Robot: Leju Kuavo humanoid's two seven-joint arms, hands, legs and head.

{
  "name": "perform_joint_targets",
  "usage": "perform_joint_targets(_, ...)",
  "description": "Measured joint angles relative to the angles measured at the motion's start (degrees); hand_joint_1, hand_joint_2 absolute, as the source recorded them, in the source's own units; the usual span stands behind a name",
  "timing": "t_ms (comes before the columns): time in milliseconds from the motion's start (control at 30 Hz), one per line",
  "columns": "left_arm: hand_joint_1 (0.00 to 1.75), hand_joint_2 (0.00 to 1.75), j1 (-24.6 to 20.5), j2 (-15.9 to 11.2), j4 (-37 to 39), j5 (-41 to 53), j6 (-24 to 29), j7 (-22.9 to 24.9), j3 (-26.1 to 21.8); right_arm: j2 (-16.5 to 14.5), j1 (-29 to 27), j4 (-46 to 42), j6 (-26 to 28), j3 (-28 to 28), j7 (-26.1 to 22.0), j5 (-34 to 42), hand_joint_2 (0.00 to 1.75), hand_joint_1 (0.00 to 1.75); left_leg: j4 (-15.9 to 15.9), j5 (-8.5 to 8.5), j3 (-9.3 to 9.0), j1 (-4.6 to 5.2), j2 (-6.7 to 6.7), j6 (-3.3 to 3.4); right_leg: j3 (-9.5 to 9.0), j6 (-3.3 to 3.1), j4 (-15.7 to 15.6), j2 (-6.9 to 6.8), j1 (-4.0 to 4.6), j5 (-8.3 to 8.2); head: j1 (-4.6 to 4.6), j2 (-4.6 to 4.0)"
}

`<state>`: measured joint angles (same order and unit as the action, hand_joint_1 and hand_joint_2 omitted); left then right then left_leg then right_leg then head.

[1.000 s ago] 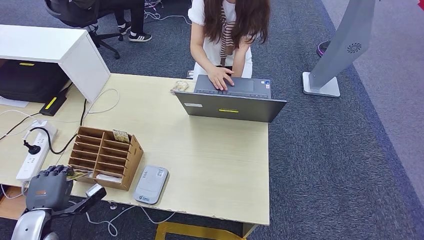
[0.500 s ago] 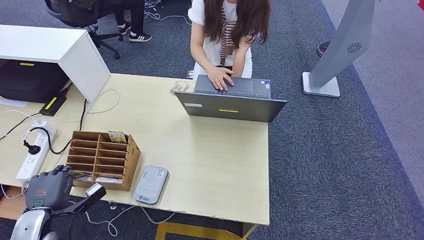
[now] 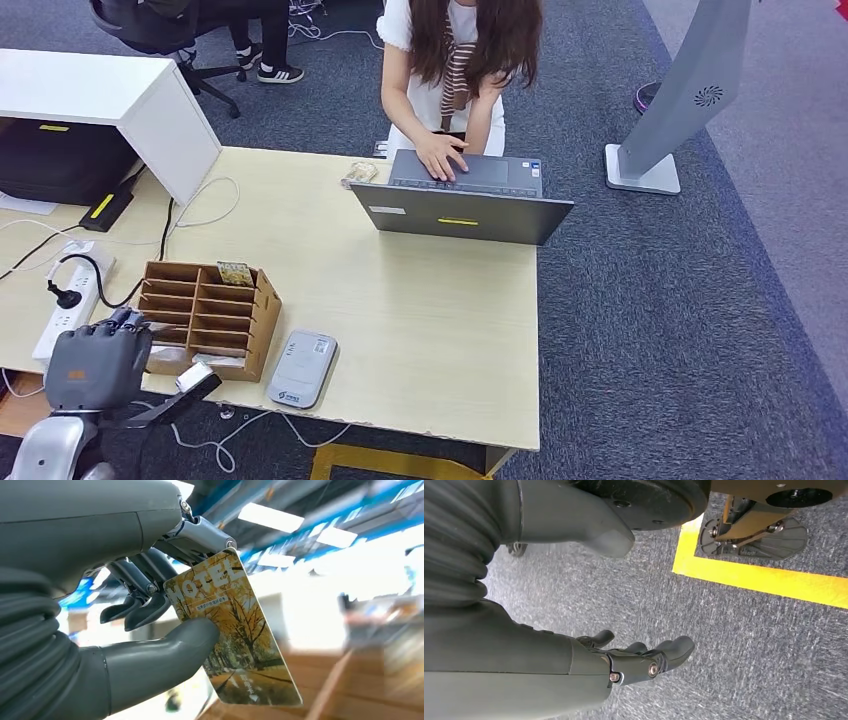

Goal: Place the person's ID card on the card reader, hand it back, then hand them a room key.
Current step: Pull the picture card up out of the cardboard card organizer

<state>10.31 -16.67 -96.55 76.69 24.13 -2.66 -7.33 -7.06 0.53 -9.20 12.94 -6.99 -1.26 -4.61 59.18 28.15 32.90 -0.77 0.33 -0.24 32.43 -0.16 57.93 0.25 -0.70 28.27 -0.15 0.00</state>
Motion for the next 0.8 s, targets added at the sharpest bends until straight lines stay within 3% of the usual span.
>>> perform_joint_targets(200,1.75,1.75,1.4,-1.7,-12.5,3.6,0.0,2.8,8.1,-0.1,-0.1,0.0,0.5,0.7,-0.7,1.0,1.75,0.0,0.0,0.01,0.01,0.02,0.01,0.01,-0.01,0.01,0.0,0.0,-0.02,-0.01,-0.02,-0.01)
perform_joint_targets(567,1.75,1.75,1.6,-4.0,-19.0,3.3,2.1,3.1,13.8,-0.5,-0.1,0.0,1.6,1.5,-0.9,1.0,1.75,0.0,0.0,0.0,0.0,0.0,-0.01,0.01,0.02,0.01,0.0,-0.03,-0.01,0.0,-0.01,0.0)
perform_joint_targets(667,1.75,1.75,-2.1,-5.1,-19.1,1.5,1.2,4.3,14.4,-0.6,-0.1,0.0,1.4,1.5,-1.2,0.2,1.75,0.0,0.0,-0.01,0.01,0.01,-0.06,0.01,0.02,0.01,0.0,-0.08,-0.01,-0.01,0.0,0.0)
perform_joint_targets(800,1.75,1.75,-13.1,-7.9,-11.7,0.6,-3.2,4.5,13.4,-0.5,0.3,0.0,0.2,1.2,-1.2,-1.9,1.75,0.0,0.0,-0.21,0.01,-0.01,-0.2,0.0,-0.02,-0.06,0.0,-0.21,0.0,-0.13,-0.02,-0.01)
